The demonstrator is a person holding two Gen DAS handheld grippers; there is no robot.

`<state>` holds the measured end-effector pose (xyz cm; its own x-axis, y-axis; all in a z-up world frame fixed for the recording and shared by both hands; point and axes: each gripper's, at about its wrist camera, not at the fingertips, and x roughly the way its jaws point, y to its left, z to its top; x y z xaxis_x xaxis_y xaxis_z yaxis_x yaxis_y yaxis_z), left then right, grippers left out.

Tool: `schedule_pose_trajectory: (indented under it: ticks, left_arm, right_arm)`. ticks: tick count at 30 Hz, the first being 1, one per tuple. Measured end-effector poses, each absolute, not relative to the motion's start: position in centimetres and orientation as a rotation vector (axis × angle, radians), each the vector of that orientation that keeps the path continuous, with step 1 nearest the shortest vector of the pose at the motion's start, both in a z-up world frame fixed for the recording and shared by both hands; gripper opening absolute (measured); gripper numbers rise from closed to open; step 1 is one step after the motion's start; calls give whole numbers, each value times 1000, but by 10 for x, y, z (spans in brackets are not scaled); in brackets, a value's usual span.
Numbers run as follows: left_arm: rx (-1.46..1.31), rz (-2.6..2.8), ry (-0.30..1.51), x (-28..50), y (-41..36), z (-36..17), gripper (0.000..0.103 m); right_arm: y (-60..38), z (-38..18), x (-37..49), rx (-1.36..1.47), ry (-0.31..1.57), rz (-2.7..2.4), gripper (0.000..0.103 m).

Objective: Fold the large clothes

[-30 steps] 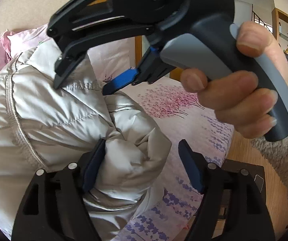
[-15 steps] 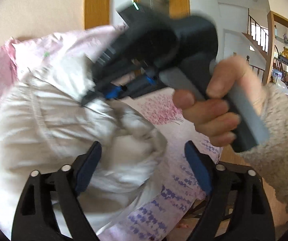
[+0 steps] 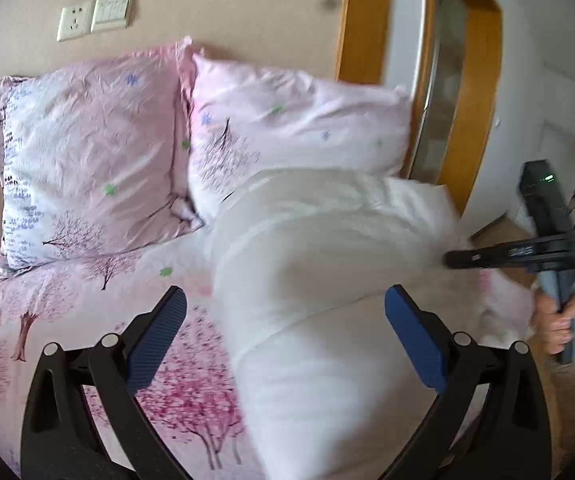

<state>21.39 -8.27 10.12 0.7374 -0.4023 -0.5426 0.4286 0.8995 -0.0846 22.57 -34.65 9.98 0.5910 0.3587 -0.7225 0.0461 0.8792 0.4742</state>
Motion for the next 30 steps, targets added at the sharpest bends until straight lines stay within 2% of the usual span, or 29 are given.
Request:
schedule_pose_trajectory:
  ticks: [4,12,22,30]
  left_arm:
    - [87,-433,628,231,-91,91,100]
    - [153,-424,603,231,-110,90,101]
    - [190,-480,656,228,-138,75,101]
    - [137,-502,724,236,-137,52,101]
  right_arm:
    - [-356,86,232,455,974,126,11]
    - [-364,52,230,463,1068,104,12]
    - [-386,7,215,607,1086,120,13]
    - [-382,-1,225,586,1109,118,13]
